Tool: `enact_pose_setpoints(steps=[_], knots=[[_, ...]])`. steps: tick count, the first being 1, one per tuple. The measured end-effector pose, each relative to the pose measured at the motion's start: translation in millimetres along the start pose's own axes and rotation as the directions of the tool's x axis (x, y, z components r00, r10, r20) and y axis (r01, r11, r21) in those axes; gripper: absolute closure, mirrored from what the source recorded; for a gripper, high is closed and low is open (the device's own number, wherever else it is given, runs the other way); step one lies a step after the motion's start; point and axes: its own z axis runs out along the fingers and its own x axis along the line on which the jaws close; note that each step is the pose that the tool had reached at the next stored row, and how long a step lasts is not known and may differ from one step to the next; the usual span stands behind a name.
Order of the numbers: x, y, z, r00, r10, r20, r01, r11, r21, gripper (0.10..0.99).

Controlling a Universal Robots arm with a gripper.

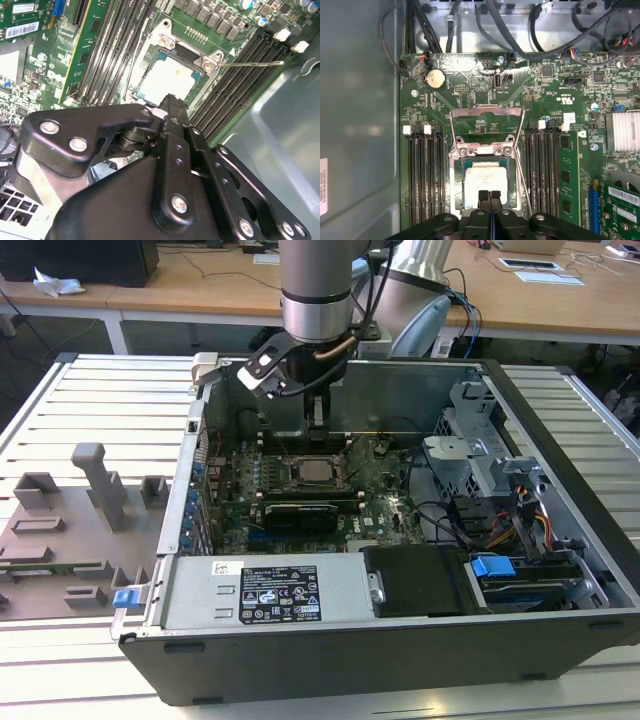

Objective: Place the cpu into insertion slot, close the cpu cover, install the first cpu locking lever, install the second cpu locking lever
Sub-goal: 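Place the cpu into insertion slot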

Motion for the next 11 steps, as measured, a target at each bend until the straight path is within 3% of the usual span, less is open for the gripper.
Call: enact_pose_setpoints(steps=[11], knots=[[-0.3,0.9,-12.6,1.0000,0.000,0.0001,0.000,1.0000,0.000,0.980]])
